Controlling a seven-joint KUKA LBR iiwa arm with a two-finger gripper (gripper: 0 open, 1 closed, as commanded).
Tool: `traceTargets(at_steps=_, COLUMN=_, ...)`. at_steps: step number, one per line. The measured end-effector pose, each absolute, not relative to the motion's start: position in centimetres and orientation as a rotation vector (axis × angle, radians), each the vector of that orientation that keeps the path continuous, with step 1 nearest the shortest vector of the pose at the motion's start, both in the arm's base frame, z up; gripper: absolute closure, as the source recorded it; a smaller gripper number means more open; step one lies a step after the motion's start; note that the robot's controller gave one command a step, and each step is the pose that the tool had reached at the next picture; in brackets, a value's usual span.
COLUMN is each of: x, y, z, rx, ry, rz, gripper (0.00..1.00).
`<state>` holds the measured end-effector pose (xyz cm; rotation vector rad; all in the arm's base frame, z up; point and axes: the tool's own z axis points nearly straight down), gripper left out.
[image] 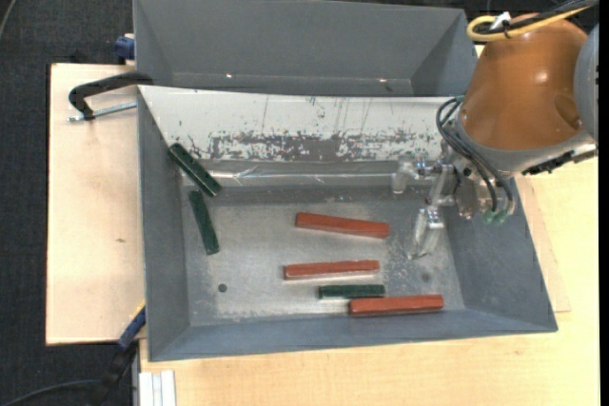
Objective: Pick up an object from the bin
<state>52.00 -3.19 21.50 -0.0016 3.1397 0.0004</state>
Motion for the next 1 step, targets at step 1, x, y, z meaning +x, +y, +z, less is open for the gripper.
traceTargets(at_steps=1, x=54.47, y=-2.06, z=11.18, rx=0.311, ry=3.131, rz=0.003, gripper=0.00)
